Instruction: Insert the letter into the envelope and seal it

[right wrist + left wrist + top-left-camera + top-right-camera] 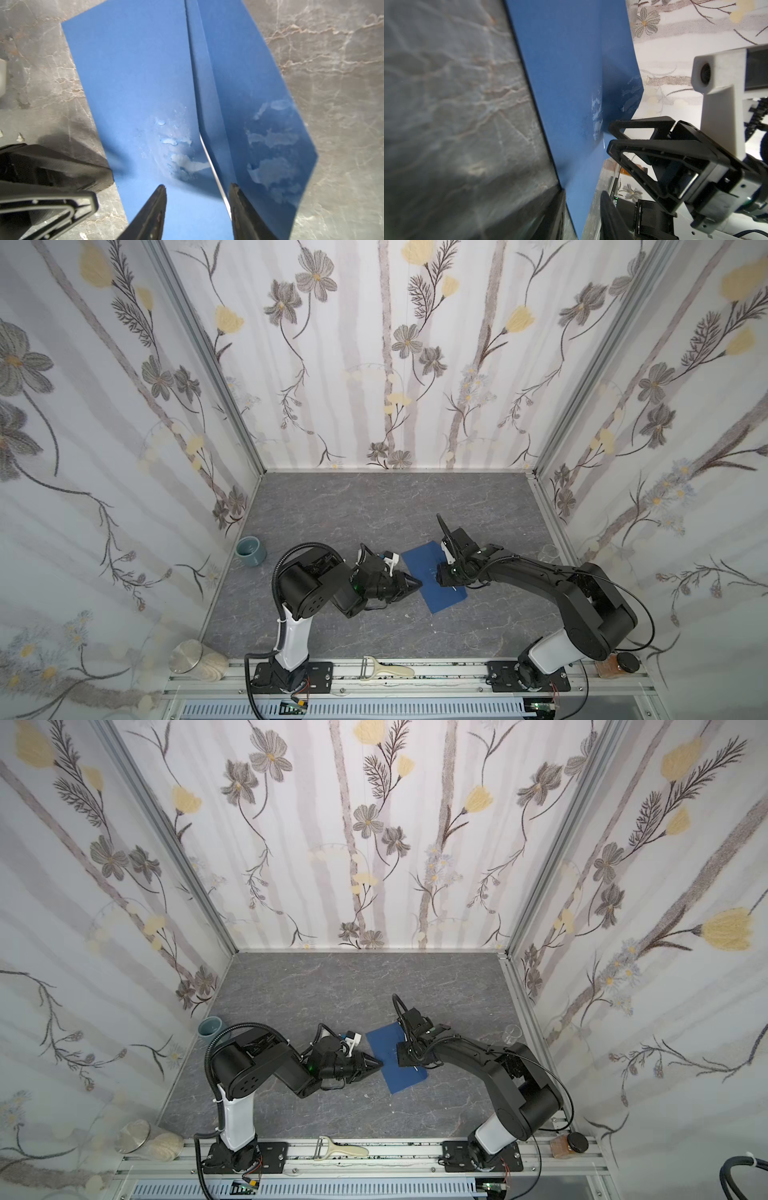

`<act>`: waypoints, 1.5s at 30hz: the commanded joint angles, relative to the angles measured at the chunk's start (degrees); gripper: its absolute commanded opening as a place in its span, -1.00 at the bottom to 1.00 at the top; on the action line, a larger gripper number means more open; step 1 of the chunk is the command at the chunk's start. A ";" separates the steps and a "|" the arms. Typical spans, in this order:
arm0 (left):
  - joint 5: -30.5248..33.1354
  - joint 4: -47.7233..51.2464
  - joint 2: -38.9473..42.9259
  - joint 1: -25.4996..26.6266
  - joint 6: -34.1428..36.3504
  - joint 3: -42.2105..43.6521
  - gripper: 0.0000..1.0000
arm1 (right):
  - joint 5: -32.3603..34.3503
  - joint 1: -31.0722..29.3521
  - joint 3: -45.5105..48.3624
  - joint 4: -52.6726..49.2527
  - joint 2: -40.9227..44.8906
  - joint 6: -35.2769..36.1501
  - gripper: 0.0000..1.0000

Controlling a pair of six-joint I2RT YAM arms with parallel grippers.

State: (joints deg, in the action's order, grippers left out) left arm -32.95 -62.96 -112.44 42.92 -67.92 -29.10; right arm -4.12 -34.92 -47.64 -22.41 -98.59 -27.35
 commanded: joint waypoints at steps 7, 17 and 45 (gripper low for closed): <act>0.25 1.08 -0.58 0.15 -0.55 -0.51 -0.36 | -1.42 -0.41 1.97 2.61 -0.17 -1.20 0.02; 0.25 1.08 -1.15 0.84 -0.96 -0.93 -0.36 | -8.50 -0.88 3.93 7.20 0.78 -4.11 0.00; 0.43 1.25 0.45 -3.28 0.42 -1.19 -0.38 | -1.15 -0.88 2.04 6.62 1.14 -4.72 0.00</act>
State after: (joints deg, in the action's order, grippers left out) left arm -32.69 -61.95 -112.38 39.83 -67.90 -29.89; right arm -6.00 -35.66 -45.19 -19.38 -96.75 -31.24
